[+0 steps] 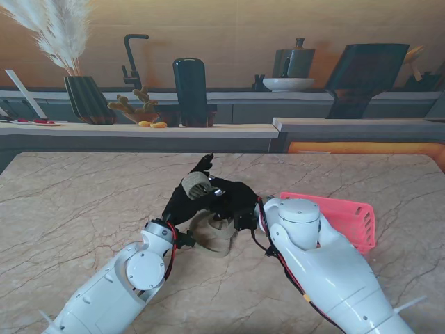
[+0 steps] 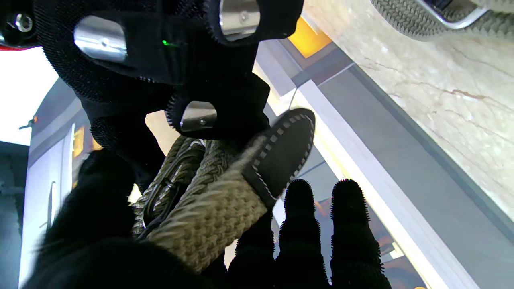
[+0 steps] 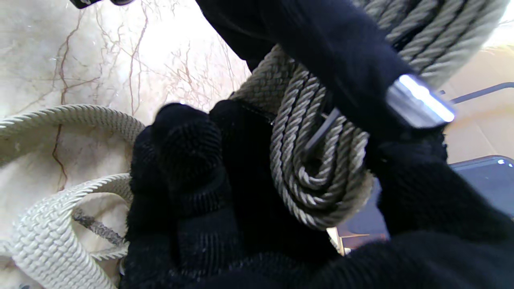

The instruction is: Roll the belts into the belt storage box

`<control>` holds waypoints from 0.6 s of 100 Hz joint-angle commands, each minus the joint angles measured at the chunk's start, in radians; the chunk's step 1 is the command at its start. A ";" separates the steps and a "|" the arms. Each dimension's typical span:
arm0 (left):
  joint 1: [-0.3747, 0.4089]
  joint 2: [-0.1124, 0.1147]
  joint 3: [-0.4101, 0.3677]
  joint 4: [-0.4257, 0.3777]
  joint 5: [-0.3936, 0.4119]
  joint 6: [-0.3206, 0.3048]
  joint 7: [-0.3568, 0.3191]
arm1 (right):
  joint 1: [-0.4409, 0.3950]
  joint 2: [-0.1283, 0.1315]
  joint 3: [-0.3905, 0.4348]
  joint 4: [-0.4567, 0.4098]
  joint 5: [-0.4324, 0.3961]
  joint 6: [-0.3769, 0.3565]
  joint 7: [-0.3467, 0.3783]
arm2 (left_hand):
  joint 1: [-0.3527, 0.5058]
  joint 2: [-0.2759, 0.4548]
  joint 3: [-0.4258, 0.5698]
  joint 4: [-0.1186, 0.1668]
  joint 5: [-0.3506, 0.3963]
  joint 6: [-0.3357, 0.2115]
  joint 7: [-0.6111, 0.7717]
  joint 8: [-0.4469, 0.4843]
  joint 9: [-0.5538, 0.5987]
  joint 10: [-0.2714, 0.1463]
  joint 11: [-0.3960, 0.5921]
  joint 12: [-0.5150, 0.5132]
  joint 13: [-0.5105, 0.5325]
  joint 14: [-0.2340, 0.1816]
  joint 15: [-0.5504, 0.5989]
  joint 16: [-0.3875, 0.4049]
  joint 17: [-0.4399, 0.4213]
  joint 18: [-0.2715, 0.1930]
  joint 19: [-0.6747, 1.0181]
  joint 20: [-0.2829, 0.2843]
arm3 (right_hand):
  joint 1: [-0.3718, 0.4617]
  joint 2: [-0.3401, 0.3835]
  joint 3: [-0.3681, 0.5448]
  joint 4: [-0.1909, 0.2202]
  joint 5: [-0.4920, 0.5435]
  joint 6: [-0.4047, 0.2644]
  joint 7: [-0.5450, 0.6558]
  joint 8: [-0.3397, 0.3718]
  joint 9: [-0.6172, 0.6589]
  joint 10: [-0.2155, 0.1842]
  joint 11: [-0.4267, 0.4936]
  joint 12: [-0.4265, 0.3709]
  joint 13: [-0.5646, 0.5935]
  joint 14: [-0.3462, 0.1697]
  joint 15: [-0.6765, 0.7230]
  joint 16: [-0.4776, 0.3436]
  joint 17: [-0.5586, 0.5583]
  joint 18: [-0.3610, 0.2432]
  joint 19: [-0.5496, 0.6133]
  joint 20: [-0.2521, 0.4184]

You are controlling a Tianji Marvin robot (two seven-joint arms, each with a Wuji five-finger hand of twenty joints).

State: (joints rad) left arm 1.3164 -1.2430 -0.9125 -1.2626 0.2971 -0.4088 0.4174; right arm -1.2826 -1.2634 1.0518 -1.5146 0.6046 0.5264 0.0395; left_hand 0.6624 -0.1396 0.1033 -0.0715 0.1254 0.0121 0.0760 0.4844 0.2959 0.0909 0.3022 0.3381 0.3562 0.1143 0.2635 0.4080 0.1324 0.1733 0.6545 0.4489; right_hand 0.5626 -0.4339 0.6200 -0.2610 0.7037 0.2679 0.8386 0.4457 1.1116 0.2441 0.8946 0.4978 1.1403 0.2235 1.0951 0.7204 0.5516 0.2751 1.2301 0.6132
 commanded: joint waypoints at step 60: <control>0.071 -0.043 -0.023 -0.117 -0.136 -0.005 -0.020 | -0.030 -0.028 0.000 -0.012 -0.132 0.070 -0.051 | 0.446 0.230 -0.162 -0.025 0.257 -0.152 0.822 0.114 0.317 -0.120 0.118 0.061 0.156 -0.052 0.133 0.064 0.029 -0.010 0.150 0.035 | 0.089 0.046 0.010 0.120 0.014 -0.248 -0.043 -0.012 -0.105 0.021 -0.090 -0.057 -0.126 0.015 -0.128 -0.037 -0.092 -0.007 -0.056 0.015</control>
State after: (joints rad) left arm 1.3835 -1.2681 -0.9396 -1.3390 0.1638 -0.4081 0.4011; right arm -1.2964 -1.2837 1.0574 -1.5286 0.4844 0.5846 -0.0076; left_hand 1.0251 -0.0634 -0.0686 -0.0816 0.3181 -0.0412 0.8419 0.5768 0.5833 0.0295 0.4068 0.3846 0.4904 0.0943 0.3842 0.4559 0.1549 0.1765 0.7801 0.4673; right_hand 0.5431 -0.4342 0.4994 -0.2587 0.6937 0.1220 0.7895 0.3973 1.0177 0.2541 0.8130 0.4481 1.0302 0.2321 0.9749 0.6908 0.4697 0.2751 1.1810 0.6133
